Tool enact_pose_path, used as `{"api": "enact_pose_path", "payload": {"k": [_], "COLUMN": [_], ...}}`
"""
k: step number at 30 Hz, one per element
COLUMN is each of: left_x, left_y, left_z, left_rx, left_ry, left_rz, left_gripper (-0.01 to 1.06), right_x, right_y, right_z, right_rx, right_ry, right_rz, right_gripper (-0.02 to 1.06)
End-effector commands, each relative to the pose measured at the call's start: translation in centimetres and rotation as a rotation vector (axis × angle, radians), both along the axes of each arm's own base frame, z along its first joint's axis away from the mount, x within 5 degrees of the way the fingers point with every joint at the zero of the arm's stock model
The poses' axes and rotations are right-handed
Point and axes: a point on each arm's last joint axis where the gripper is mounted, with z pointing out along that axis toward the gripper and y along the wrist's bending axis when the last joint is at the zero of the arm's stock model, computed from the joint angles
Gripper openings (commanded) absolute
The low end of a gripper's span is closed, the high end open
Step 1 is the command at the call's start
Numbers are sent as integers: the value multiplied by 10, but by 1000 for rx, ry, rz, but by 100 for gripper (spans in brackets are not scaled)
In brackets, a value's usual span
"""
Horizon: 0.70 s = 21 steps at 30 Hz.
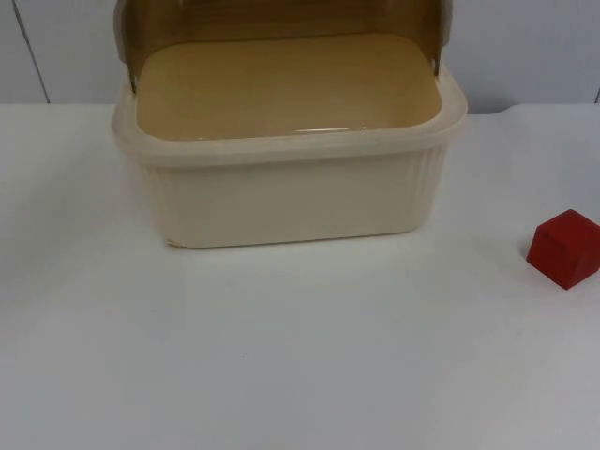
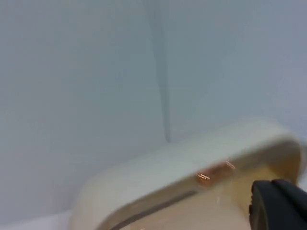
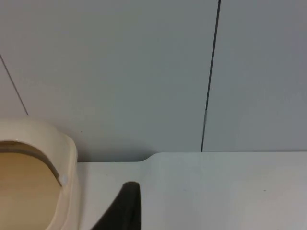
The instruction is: Open the box lid with the left hand, place the block into the box with the right hand, then close the box lid with the left hand.
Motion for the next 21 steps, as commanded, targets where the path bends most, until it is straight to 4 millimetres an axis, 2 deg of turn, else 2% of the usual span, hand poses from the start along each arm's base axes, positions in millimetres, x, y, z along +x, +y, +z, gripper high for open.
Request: {"api": "enact_pose_path", "payload": {"k": [1,3,5,6,8,11,13,15,21], "left_x": [-9,-14,-16,-16,-19,-25,-25,-33,-43], "left_y": [32,59,76,76,91,109,112,122,140], "left_z": [11,16,14,14,13,20,21,31,45], "left_rx": [-168,-186,-188,-188,-85,-122,-129,-157,-4], "left_ry": [73,111,168,168,177,164,153,93,-30], "left_rz": [110,150,116,116,86,173,189,238,328], "left_gripper": [0,0,0,0,0,0,0,0,0], "right_x": [-3,-2,-2,-2,-2,-2,-2,-2,-2], "right_y": [1,2,2,2,2,2,2,2,2], "right_z": [3,4,4,4,5,6,6,5,4], "right_rx": [14,29,27,27,25,25,25,25,31], "right_ry": [-14,-18,-27,-27,-36,-41,-41,-38,-27], "right_rz": [7,13,14,14,15,15,15,15,17], "right_gripper": [105,105,105,105,105,105,105,105,105]}}
